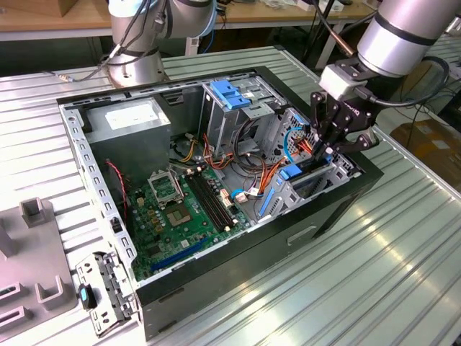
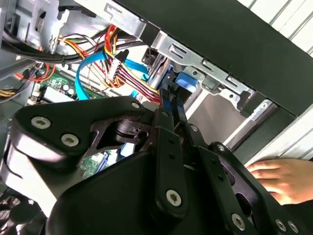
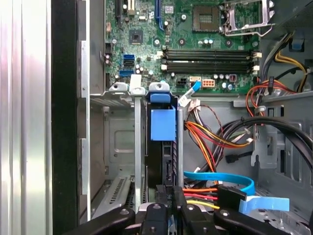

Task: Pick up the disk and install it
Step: 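Insert the first disk wire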

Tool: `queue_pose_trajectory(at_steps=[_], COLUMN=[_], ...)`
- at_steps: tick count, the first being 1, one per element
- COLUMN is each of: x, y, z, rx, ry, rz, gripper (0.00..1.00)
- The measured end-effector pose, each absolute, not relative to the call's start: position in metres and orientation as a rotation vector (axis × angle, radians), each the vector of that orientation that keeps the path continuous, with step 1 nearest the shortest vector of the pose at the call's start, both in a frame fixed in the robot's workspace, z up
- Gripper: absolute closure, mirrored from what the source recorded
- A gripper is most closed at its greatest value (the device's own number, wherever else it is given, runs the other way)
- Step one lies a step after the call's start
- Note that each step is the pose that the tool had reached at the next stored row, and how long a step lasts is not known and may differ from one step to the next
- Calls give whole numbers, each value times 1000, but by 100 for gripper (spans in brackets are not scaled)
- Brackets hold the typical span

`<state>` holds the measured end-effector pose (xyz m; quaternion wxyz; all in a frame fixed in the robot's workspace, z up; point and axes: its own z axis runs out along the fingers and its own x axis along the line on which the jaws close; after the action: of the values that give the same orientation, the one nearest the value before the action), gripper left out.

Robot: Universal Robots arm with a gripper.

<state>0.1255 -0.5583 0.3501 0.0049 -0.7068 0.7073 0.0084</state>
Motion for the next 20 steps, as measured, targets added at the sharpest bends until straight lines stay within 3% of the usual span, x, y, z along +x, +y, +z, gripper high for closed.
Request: queue_pose_trajectory(at_steps=[20], x=[126], y=[-560], z=[349], rx=[-2184], ry=[2216], rz=[57], gripper=[83])
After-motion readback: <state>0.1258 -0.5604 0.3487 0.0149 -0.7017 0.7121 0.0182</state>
